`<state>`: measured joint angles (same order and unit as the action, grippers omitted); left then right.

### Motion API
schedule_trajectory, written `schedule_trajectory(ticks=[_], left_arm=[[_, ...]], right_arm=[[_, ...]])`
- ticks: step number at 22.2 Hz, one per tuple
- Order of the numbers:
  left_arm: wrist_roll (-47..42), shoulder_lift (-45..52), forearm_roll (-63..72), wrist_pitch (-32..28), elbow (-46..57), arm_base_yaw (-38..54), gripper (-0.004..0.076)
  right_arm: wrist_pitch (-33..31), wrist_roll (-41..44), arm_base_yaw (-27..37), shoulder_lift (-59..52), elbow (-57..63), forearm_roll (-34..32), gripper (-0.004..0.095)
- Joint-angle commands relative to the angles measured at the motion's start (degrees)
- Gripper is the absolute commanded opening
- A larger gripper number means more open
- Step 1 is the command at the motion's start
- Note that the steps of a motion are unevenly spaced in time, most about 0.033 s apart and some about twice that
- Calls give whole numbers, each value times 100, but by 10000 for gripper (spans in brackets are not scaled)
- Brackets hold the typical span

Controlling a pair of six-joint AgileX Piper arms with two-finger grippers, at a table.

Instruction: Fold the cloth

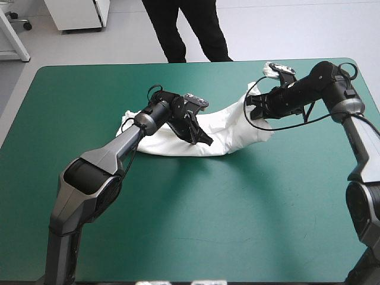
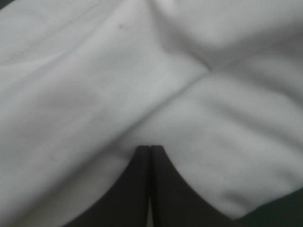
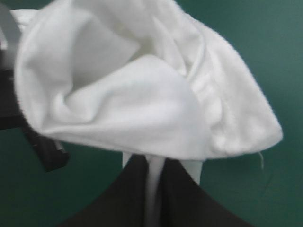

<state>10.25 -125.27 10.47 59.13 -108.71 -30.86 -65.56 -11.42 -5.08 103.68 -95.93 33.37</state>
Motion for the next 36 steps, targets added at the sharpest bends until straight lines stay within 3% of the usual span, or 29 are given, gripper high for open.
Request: schedule_trajectory(ticks=[1, 10, 14, 17, 21, 28, 36], left_arm=[[-40, 259, 103, 256, -92, -47, -9], [-161, 300, 219, 185, -128, -47, -9], [-169, 844, -419, 936, -372, -36, -9], [-400, 1927, -1309, 1170, -372, 5, -9], [-604, 3449, -1518, 1458, -195, 255, -9], [-766, 6100, -1541, 1469, 1734, 485, -9], [-1055, 6999, -1514, 1469, 2329, 485, -9]], right_arm=[[239, -91, -256, -645, -226, 372, -17], [288, -91, -365, -696, -870, 598, -17], [276, -105, -365, -655, -878, 598, -17], [276, -155, -365, -655, -878, 598, -17], [301, -184, -441, -655, -878, 703, -17], [1427, -197, -1761, -99, -962, 471, -17], [1636, 206, -2510, 1025, -1994, 186, -16]])
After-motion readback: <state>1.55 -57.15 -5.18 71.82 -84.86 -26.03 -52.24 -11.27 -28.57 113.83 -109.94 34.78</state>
